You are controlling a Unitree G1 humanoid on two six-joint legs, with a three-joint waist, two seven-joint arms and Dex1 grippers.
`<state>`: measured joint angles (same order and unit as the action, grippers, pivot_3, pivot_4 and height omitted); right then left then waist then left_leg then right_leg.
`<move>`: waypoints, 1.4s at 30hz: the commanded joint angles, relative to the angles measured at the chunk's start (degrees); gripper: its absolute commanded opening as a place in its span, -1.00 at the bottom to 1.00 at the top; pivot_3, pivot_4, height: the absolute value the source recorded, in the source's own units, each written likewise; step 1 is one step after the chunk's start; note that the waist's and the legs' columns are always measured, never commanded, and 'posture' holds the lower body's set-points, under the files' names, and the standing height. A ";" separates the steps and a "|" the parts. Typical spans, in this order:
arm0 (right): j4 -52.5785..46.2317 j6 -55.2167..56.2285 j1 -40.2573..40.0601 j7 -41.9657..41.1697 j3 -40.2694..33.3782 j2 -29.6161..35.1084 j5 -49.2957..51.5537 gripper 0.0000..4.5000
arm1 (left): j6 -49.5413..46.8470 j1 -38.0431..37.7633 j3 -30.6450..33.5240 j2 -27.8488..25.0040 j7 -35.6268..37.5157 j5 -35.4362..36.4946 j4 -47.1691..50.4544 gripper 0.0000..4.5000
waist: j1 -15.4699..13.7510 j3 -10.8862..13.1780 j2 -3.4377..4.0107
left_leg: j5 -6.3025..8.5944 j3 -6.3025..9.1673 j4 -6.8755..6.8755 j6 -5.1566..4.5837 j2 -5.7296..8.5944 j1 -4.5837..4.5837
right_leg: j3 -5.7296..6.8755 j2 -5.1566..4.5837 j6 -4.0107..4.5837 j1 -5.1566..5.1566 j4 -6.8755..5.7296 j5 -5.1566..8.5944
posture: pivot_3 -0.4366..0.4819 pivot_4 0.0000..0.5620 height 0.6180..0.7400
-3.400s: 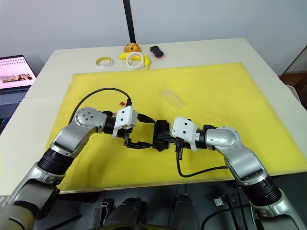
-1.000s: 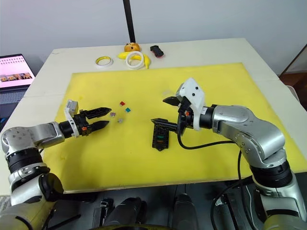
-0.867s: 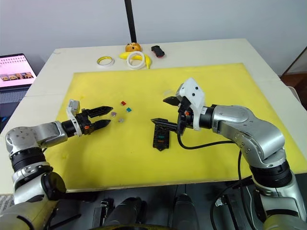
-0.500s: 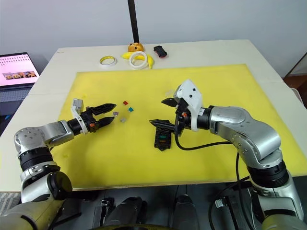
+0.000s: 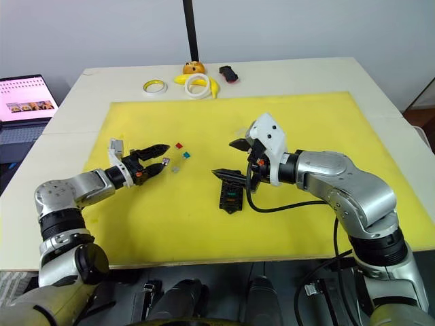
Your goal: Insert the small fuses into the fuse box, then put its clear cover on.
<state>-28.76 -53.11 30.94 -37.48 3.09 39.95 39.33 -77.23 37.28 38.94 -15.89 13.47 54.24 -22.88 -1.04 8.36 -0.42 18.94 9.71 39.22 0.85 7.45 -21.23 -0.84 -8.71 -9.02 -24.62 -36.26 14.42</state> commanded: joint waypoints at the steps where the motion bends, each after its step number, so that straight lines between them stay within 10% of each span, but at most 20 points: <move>1: -1.23 -0.17 0.80 0.64 -1.52 0.17 -0.12 1.00 | 2.01 -1.15 -1.28 0.52 -0.33 -1.44 -1.85 0.64 | 0.06 0.00 0.00 | -0.01 0.01 0.00 0.01 0.00 0.00 | 0.00 0.01 0.00 0.00 0.00 0.00 | -0.05 -0.47 1.00; 4: -1.47 -0.59 0.99 0.85 -1.47 0.11 0.02 1.00 | 2.17 -1.06 -2.22 0.17 -0.36 -2.29 -3.28 -0.03 | 0.15 0.00 0.00 | 0.00 0.01 0.00 0.01 0.00 -0.01 | 0.00 0.01 0.00 -0.02 0.00 0.00 | -0.05 -0.47 1.00; 15: -1.29 -0.80 1.58 0.77 -1.02 -0.01 -0.04 1.00 | 6.38 -1.39 -5.69 -1.83 1.86 -5.10 -6.50 -0.03 | 0.16 0.00 0.01 | 0.00 0.02 -0.02 0.01 0.00 0.00 | 0.00 0.01 0.00 -0.02 0.01 0.00 | -0.05 -0.47 1.00; 21: -1.54 -0.78 1.35 0.86 -0.97 -0.31 0.07 1.00 | 7.90 -2.33 -5.76 -3.51 1.98 -5.20 -6.81 -0.97 | 0.32 -0.11 0.14 | -0.01 0.01 -0.04 0.01 -0.02 0.06 | 0.00 0.03 0.00 0.02 0.00 0.00 | -0.05 -0.47 1.00; 42: 0.04 -1.26 0.02 -0.06 -3.76 -1.65 3.15 1.00 | -5.74 -0.51 -3.68 -12.64 5.65 6.72 9.83 -0.97 | 1.69 -0.13 0.17 | 0.00 0.00 -0.13 0.01 -0.05 -0.22 | -0.03 0.05 0.00 -0.35 -0.02 0.00 | -0.05 -0.47 1.00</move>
<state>-27.96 -54.65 30.52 -37.11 1.24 37.83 41.91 -82.35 37.33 35.20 -27.66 19.16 60.69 -14.36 0.65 8.22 -0.25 18.94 9.71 39.09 0.86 7.40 -21.44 -0.87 -8.66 -9.01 -24.97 -36.29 14.42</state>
